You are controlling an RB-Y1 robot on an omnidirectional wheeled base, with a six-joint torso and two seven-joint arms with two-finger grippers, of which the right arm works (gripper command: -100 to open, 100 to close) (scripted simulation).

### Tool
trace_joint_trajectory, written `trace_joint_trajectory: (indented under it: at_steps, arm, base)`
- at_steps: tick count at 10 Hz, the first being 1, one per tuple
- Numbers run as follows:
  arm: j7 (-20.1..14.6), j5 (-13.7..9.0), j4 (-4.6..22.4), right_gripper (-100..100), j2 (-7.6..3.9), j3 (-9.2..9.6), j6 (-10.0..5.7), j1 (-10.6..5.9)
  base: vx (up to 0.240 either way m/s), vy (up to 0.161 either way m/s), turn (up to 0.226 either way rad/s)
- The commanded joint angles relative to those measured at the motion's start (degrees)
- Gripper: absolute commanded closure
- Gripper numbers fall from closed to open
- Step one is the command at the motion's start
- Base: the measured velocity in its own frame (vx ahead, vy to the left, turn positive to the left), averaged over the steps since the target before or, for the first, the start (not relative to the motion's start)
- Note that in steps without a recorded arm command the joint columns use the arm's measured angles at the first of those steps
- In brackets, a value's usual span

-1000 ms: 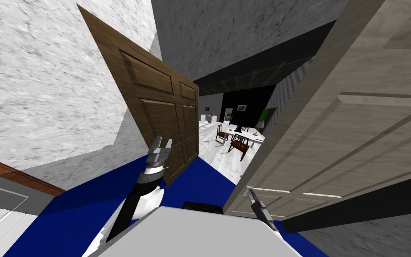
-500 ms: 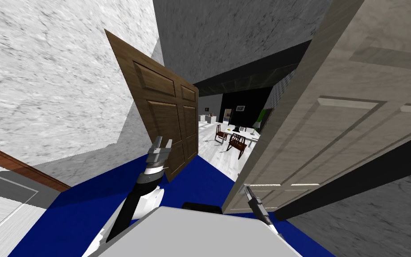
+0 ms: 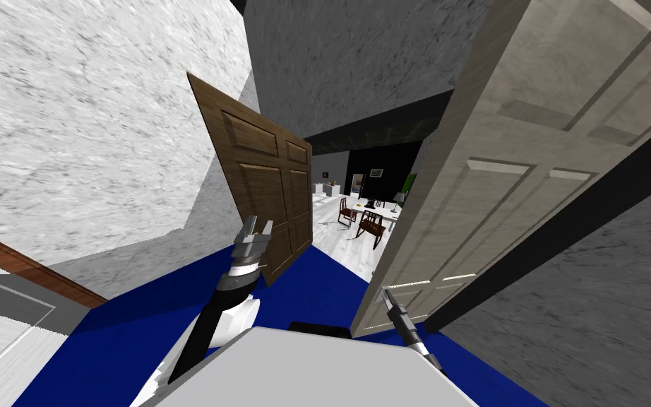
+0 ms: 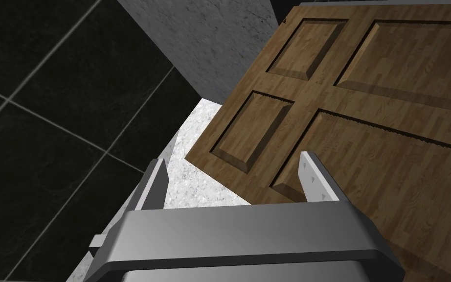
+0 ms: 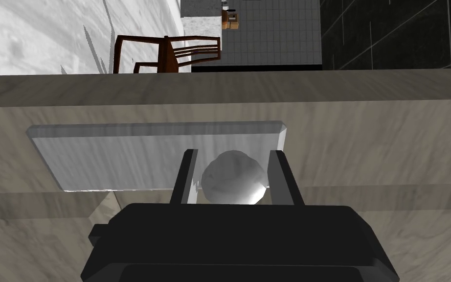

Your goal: Pull the door open

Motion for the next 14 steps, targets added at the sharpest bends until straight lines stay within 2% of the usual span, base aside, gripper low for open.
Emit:
trace_joint_trajectory:
  at_steps: [1, 2, 3, 4, 5, 6, 7, 8, 9, 10, 13, 14]
  arm:
    - [-0.2, 0.6, 2.2, 100, 0.72, 1.17, -0.79, -1.53]
    - [-0.4, 0.8, 3.5, 100, 0.84, 1.64, -1.1, -2.79]
    - [-0.4, 0.8, 3.5, 100, 0.84, 1.64, -1.1, -2.79]
    - [-0.6, 1.0, 4.8, 100, 0.97, 2.14, -1.42, -4.12]
    - [-0.6, 1.0, 4.8, 100, 0.97, 2.14, -1.42, -4.12]
    - [-0.7, 1.2, 6.2, 100, 1.09, 2.63, -1.74, -5.45]
    - [-0.7, 1.2, 6.2, 100, 1.09, 2.63, -1.74, -5.45]
    - [-1.1, 1.6, 9.0, 100, 1.36, 3.66, -2.41, -8.18]
    - [-1.3, 1.9, 10.4, 100, 1.49, 4.17, -2.74, -9.55]
    - [-2.1, 1.5, 9.1, -100, -0.57, 3.68, -3.66, -7.76]
    - [-3.7, 1.4, 8.8, -100, -3.64, 3.68, -5.33, -6.3]
    - [-3.3, 1.4, 8.0, -100, -3.16, 3.65, -4.59, -6.06]
  base:
    - [-0.029, -0.003, -0.033]
    - [-0.06, -0.014, -0.055]
    - [-0.046, -0.01, -0.016]
    - [-0.059, -0.012, -0.023]
    - [-0.045, -0.005, -0.006]
    - [-0.057, -0.006, -0.042]
    - [-0.057, 0.002, -0.004]
    - [-0.099, -0.014, -0.058]
    - [-0.132, -0.001, -0.074]
    - [-0.163, 0.031, -0.11]
    - [-0.177, -0.02, -0.097]
    - [-0.063, -0.017, -0.016]
